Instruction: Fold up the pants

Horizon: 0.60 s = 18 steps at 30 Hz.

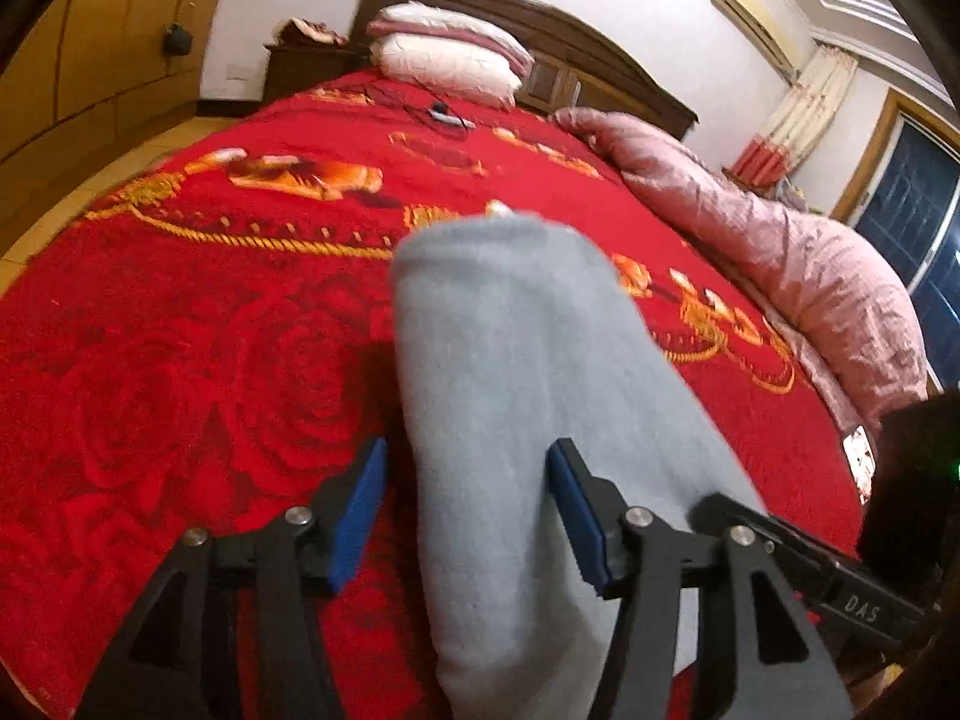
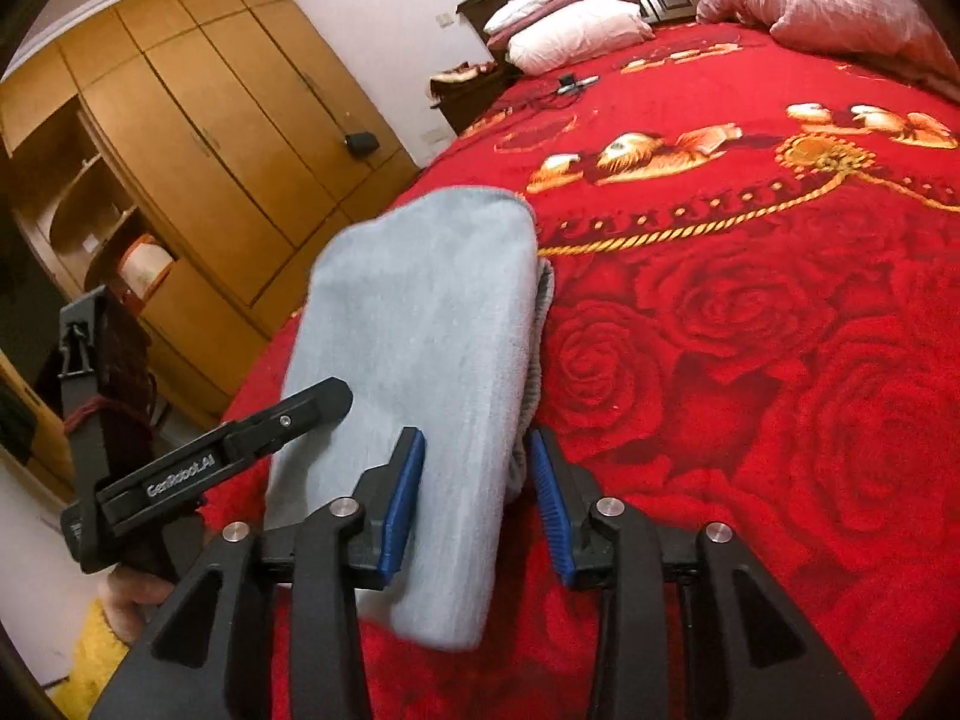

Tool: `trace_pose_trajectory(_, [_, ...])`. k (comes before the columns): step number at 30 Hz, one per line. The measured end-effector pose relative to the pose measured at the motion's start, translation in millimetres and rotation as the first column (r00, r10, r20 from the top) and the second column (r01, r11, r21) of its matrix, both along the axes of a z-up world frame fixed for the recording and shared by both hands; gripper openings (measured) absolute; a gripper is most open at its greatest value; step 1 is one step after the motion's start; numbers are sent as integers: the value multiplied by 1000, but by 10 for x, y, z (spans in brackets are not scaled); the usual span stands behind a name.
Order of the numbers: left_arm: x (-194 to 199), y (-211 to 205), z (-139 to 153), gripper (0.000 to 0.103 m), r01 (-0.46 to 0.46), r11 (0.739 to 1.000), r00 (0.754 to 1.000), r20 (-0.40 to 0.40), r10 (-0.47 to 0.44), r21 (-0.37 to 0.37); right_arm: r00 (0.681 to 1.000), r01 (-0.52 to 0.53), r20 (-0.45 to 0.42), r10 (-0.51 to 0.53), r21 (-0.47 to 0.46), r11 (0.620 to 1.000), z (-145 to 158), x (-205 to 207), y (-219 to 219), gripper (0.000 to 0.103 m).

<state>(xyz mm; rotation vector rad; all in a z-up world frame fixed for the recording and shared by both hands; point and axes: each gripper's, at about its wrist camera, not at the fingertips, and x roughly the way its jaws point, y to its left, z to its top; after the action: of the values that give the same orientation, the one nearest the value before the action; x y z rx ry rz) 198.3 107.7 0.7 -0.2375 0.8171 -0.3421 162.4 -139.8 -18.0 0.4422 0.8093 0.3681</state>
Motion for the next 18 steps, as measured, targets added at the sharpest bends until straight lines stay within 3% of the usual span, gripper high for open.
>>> trace_pose_trajectory(4, [-18, -39, 236, 45, -10, 1000, 997, 74, 9, 13, 996, 31, 90, -26, -58, 998, 212, -186, -44, 24])
trace_pose_trajectory(8, [153, -155, 236, 39, -7, 999, 998, 63, 5, 45, 992, -18, 126, 33, -115, 993, 334, -212, 75, 20])
trace_pose_trajectory(11, [356, -207, 103, 37, -42, 992, 999, 9, 41, 119, 996, -34, 75, 52, -228, 973, 253, -131, 230, 19])
trace_pose_trajectory(14, [479, -152, -43, 39, -51, 994, 997, -44, 55, 95, 998, -53, 8, 59, -322, 945, 82, -48, 297, 20])
trace_pose_trajectory(18, [447, -142, -24, 39, -55, 993, 997, -42, 60, 107, 998, -58, 7, 64, -347, 936, 86, -72, 302, 20])
